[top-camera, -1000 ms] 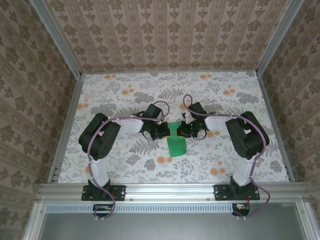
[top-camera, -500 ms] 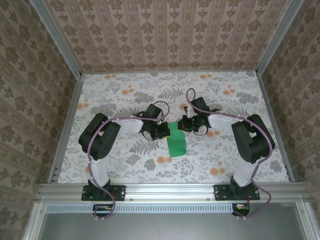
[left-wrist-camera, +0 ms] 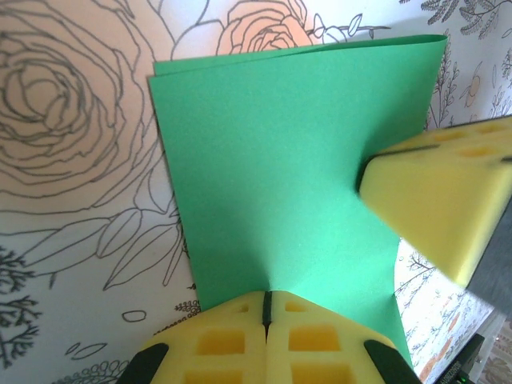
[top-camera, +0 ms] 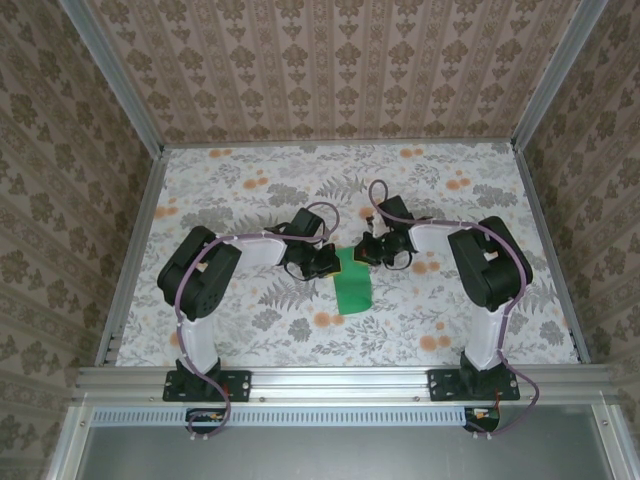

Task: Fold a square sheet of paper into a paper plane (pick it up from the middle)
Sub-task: Fold the square sheet of paper in half at the center of the table.

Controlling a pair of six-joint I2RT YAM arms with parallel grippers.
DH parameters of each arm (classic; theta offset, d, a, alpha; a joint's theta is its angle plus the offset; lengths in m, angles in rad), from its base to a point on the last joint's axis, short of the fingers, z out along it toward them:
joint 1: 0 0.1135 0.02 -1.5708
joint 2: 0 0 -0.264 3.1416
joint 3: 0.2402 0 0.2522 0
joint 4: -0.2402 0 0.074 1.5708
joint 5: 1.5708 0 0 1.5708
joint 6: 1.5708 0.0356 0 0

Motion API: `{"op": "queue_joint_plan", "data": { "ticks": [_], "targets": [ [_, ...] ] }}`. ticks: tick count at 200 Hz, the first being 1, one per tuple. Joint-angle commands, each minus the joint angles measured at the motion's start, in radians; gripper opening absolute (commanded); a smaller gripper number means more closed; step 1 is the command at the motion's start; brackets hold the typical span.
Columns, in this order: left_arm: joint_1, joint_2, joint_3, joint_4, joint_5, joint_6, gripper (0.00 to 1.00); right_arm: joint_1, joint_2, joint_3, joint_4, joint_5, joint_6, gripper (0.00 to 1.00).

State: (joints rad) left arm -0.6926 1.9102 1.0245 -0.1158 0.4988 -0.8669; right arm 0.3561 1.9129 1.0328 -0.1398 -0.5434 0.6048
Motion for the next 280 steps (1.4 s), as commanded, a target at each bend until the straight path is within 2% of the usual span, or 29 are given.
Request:
{"op": "queue_joint_plan", "data": {
  "ticks": [1,44,88,143,190,280],
  "targets": [
    [-0.019,0.121,-0.108,-0.269,-0.109,0.022,0.00,-0.052,0.012,0.000,-0.022,0.083,-0.024,0.03],
    [-0.021,0.121,-0.105,-0.267,-0.108,0.023,0.00,-0.069,-0.003,0.053,-0.050,0.100,-0.019,0.03],
    [-0.022,0.122,-0.096,-0.272,-0.109,0.029,0.00,0.007,-0.092,0.052,-0.048,0.095,-0.016,0.03],
    [-0.024,0.124,-0.097,-0.275,-0.106,0.024,0.00,0.027,0.023,0.067,-0.002,0.045,0.034,0.03],
    [-0.027,0.119,-0.101,-0.280,-0.107,0.034,0.00,0.003,0.078,0.097,0.020,0.041,0.057,0.04],
    [-0.031,0.118,-0.109,-0.278,-0.109,0.034,0.00,-0.065,0.040,0.106,0.021,0.167,0.130,0.03]
  ]
}}
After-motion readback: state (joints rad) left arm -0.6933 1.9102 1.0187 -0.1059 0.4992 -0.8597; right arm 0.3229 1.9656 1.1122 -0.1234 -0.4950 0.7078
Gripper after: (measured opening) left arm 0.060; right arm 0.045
